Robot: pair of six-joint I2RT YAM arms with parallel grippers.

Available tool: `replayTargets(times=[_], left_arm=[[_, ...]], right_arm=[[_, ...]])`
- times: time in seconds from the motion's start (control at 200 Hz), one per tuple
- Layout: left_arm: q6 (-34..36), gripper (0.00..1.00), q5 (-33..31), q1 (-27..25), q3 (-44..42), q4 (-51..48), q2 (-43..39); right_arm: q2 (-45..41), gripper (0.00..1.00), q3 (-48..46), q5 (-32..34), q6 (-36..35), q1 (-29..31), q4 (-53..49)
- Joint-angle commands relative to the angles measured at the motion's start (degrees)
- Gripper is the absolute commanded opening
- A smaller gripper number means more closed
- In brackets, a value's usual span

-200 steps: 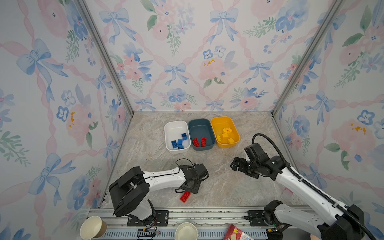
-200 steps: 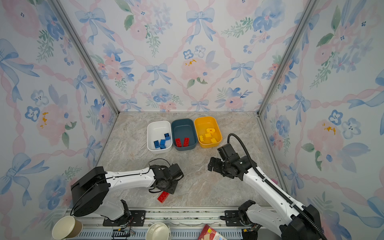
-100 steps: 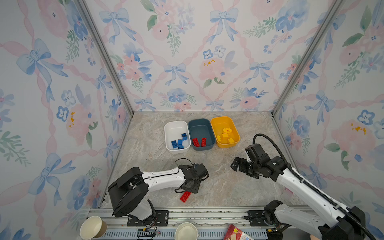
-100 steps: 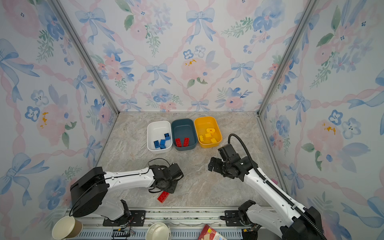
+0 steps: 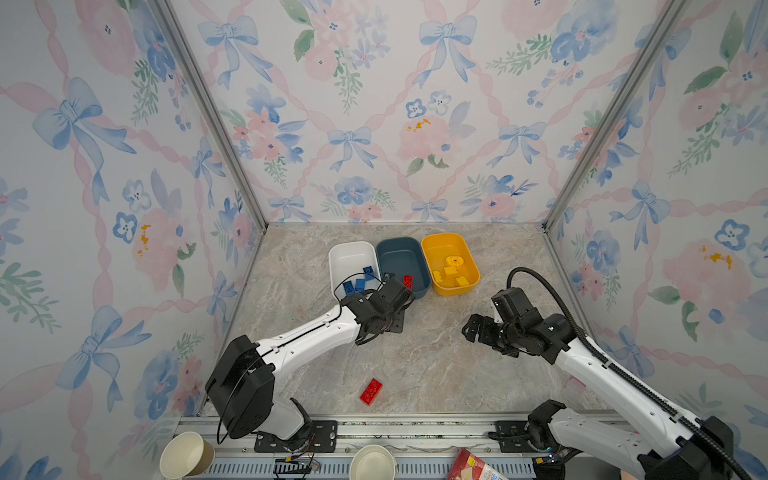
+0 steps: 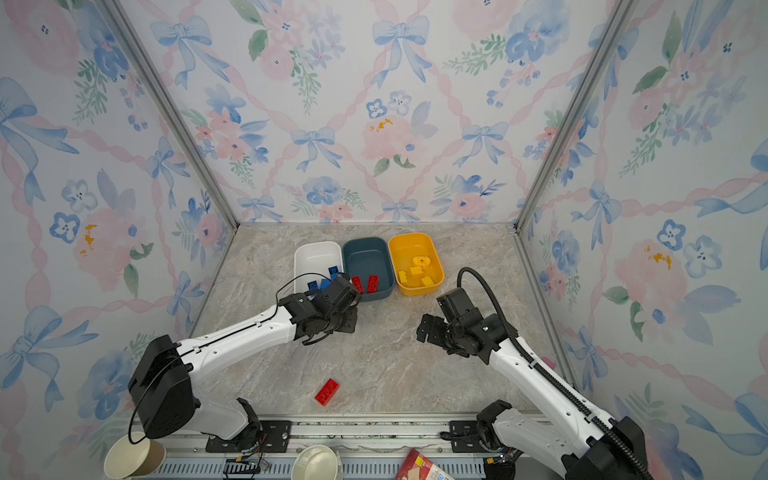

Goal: Sort the legos into containers by color
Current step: 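Carry the red brick into the teal bin with the left gripper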

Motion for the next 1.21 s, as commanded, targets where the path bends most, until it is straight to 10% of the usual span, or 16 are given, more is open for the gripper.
replayTargets(times=[0.0,1.2], left_arm=[[3.98,0.35,-2.19,1.23,3.89,1.69,3.36],[10.94,0.38,-5.59,10.06,33.08,7.68,36.18]], right_arm=[[-0.51,0.97,-0.64,0.67,0.54,0.18,-0.62],[-1.16,0.97,-1.23,-0.82,-1.33,-2.72,-1.41]])
